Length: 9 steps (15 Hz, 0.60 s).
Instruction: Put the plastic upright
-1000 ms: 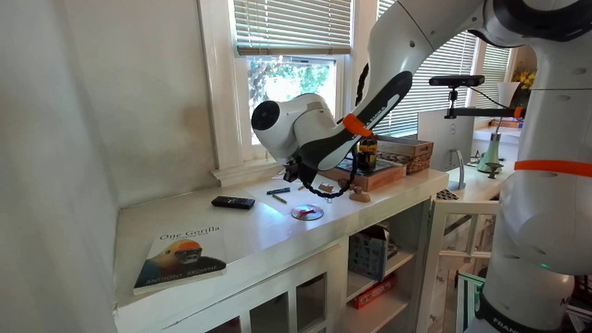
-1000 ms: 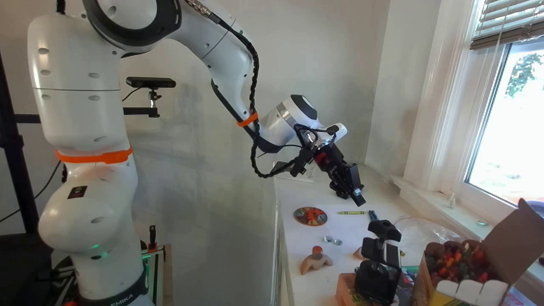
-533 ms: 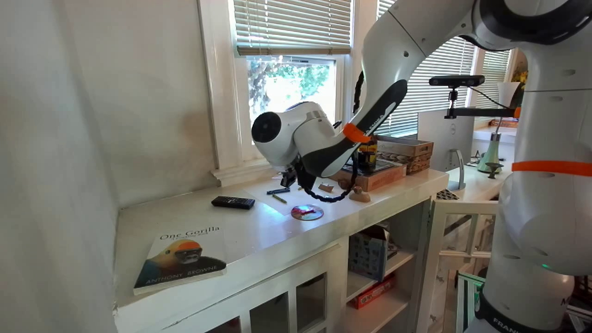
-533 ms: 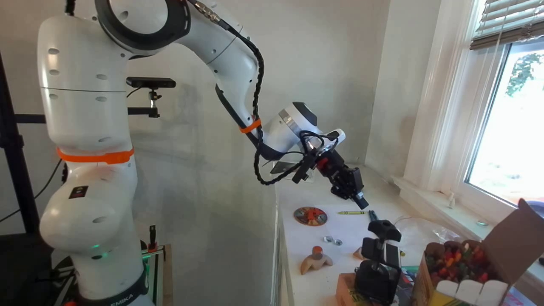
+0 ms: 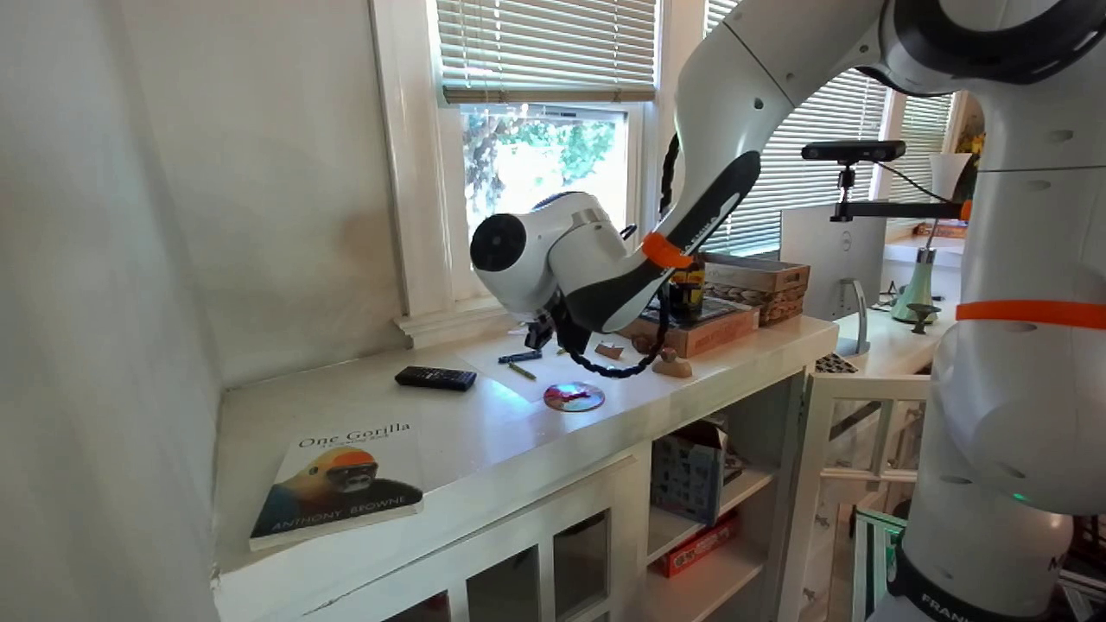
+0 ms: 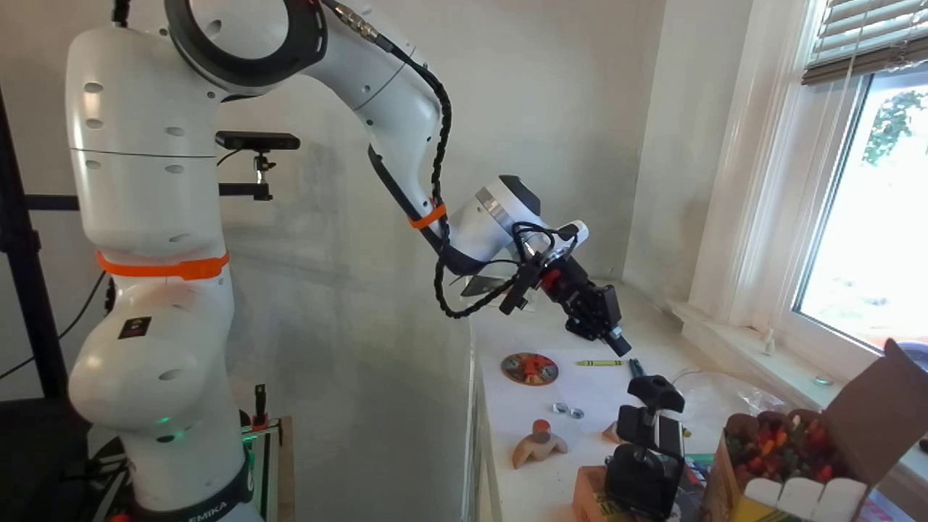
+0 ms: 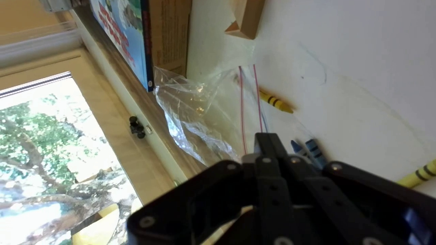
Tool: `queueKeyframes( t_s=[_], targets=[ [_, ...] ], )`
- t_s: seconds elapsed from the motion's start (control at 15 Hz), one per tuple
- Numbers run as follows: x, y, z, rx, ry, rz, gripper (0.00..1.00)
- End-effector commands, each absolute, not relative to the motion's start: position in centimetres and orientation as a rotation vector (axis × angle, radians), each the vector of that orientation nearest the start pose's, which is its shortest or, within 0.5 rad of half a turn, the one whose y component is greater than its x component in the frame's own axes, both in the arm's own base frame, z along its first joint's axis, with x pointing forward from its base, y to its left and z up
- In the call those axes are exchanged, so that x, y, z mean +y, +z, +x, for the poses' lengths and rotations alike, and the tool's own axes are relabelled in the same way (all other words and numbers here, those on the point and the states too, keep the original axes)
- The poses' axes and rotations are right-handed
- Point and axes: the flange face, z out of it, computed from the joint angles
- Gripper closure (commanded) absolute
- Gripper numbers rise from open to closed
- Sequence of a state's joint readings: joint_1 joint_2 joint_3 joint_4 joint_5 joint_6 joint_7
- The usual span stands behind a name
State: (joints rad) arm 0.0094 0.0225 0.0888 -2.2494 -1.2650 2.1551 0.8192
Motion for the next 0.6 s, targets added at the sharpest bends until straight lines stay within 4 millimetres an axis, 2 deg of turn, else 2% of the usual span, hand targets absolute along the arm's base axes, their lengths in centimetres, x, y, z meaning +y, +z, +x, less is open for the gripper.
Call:
queueKeyframes(
  t_s=[0.0, 0.27, 0.53],
  targets=[
    [0.3, 36.2, 53.9, 0.146, 0.423, 2.131, 1.00],
    [-0.9, 35.4, 54.6, 0.146, 0.410, 2.135, 1.00],
    [-0.8, 34.4, 55.2, 0.149, 0.397, 2.168, 1.00]
  ],
)
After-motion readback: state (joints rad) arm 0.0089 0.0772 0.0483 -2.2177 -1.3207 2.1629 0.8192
